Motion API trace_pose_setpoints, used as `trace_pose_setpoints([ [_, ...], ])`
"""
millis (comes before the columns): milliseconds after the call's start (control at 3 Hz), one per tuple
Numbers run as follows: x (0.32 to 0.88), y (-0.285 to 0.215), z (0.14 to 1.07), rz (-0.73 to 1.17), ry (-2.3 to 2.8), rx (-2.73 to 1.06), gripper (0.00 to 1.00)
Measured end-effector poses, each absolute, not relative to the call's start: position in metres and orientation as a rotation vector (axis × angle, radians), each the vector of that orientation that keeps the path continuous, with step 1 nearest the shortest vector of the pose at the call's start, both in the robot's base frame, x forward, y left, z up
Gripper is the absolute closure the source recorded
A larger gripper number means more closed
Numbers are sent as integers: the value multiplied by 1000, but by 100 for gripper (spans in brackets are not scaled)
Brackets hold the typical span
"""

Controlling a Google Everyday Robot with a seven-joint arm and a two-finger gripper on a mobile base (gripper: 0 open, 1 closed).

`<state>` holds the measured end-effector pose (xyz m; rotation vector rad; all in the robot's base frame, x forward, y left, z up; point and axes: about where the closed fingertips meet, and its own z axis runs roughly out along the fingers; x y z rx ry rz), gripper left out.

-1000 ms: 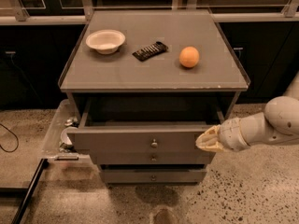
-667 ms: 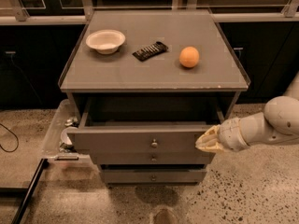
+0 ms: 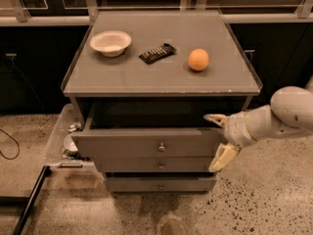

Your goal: Close top drawer

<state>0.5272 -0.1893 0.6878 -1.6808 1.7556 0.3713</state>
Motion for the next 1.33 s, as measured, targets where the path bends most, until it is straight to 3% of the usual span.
trace_pose_setpoints([
  [667,586,-216,667,303,1853,-1643,0],
  [1333,585,-214,669,308,1842,-1647,43],
])
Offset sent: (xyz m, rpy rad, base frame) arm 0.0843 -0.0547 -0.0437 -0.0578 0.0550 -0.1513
